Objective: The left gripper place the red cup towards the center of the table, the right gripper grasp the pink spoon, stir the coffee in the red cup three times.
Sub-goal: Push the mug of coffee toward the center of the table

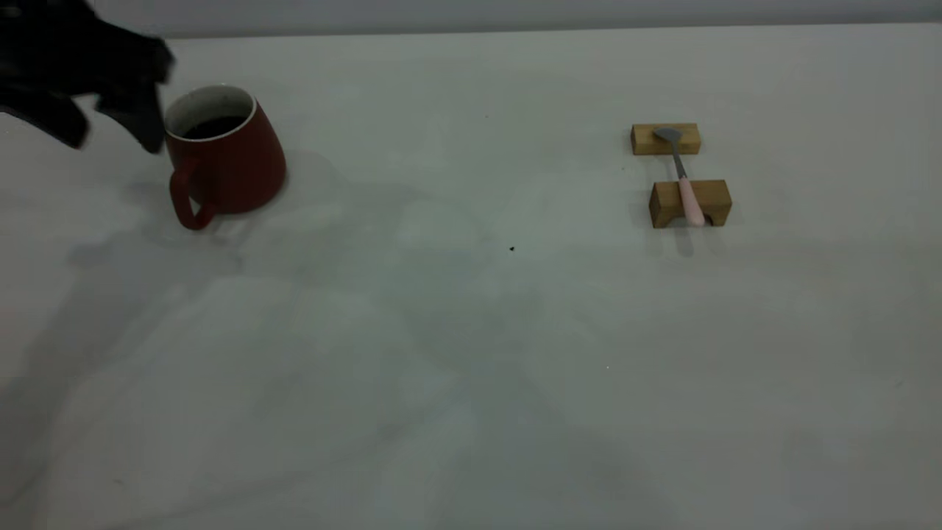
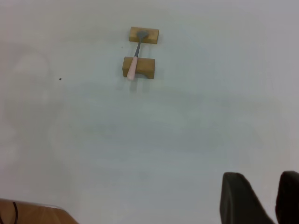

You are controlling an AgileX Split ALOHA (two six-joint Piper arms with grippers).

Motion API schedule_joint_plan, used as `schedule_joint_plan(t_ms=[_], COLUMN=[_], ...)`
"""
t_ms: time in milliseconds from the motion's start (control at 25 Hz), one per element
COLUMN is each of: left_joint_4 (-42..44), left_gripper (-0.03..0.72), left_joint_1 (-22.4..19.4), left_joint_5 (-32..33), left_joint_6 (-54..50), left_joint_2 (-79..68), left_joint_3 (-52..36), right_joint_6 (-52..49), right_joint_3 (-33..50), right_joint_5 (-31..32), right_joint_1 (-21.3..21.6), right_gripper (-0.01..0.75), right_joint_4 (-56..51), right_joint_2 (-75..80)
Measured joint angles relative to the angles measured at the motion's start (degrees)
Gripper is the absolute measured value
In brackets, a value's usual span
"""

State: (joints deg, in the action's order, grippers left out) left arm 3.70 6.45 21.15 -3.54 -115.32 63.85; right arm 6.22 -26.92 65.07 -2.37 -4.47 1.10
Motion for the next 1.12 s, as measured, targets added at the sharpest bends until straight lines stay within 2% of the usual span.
schedule_joint_plan(t_ms=[320, 480, 640, 960, 1120], left_joint_4=[0.0, 0.0, 0.0, 0.0, 0.05], left_gripper=[0.661, 0.624, 0.544, 0.333, 0.264], left_joint_1=[0.48, 0.77, 1.03, 1.03, 1.43], left_joint_5=[-1.43, -1.88, -2.35, -2.74, -2.76], left_joint_6=[1.02, 1.31, 1.37, 1.75, 2.07], left_joint_2=[-9.99, -12.98, -14.29, -14.75, -14.82], left_joint_3=[6.71, 9.28, 9.84, 10.14, 10.2], right_joint_6=[0.0, 0.0, 0.0, 0.0, 0.0], right_joint_3=[0.0, 0.0, 0.0, 0.0, 0.0], right_joint_5=[0.0, 0.0, 0.0, 0.0, 0.0], right_joint_1=[0.0, 0.0, 0.0, 0.0, 0.0], right_gripper=[0.237, 0.237, 0.237, 0.237, 0.237], right_joint_4=[0.0, 0.0, 0.0, 0.0, 0.0], right_joint_2=[0.0, 0.0, 0.0, 0.0, 0.0])
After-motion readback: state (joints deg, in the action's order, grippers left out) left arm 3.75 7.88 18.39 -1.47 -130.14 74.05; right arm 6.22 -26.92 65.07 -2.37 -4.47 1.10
